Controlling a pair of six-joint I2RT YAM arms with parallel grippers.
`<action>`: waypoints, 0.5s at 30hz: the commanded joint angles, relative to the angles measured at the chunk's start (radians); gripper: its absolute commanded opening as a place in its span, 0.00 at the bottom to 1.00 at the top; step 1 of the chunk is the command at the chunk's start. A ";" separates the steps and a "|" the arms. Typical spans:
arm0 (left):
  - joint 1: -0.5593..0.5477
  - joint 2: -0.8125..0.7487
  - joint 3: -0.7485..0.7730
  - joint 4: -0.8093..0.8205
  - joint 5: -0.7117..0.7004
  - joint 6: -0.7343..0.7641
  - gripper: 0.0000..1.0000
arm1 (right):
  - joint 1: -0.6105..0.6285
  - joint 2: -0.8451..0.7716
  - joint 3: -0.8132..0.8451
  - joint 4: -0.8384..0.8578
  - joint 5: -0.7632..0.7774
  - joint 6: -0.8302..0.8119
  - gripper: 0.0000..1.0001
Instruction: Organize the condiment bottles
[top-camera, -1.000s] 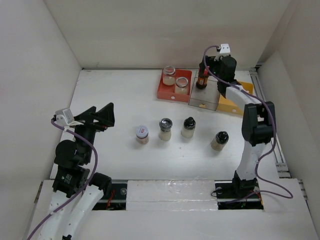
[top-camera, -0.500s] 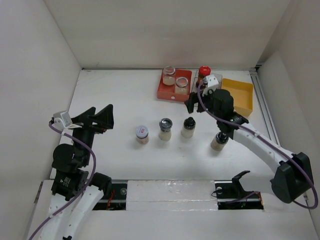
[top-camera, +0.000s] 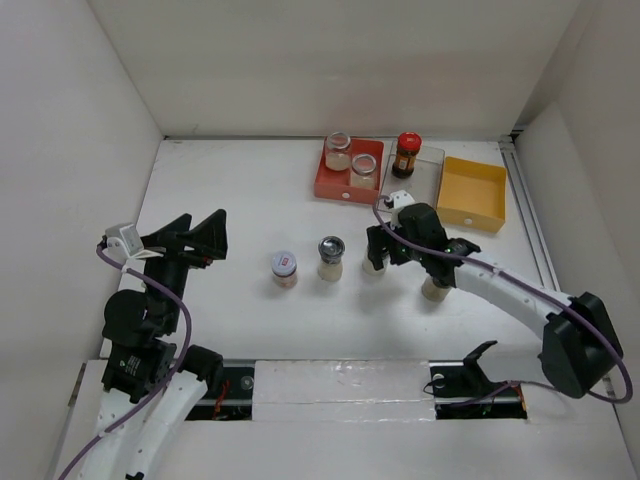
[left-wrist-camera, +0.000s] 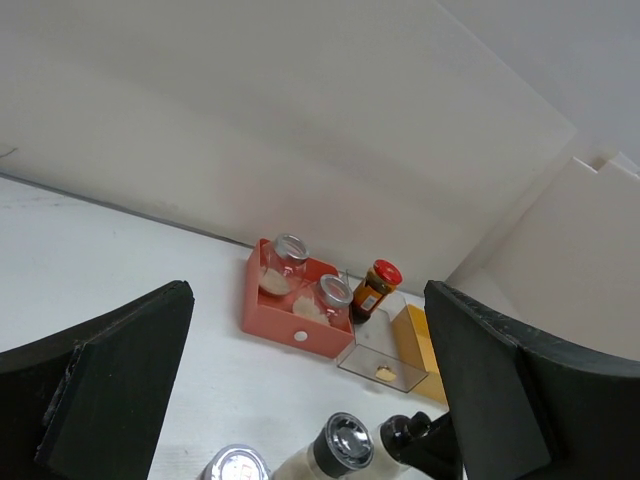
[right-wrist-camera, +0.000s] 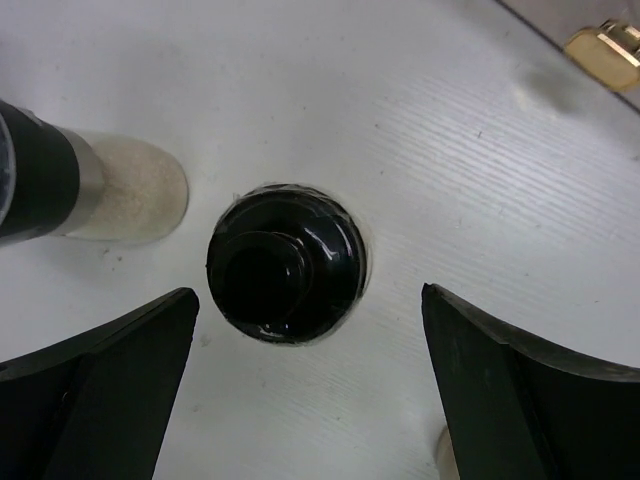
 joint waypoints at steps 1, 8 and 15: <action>0.001 0.003 -0.006 0.050 0.015 0.005 0.97 | 0.025 0.050 0.041 0.026 -0.023 0.008 0.99; 0.001 0.003 -0.006 0.050 0.024 0.005 0.97 | 0.034 0.111 0.046 0.123 0.065 -0.006 0.89; 0.001 0.021 -0.006 0.050 0.024 0.005 0.97 | 0.055 0.071 0.081 0.132 0.181 -0.017 0.52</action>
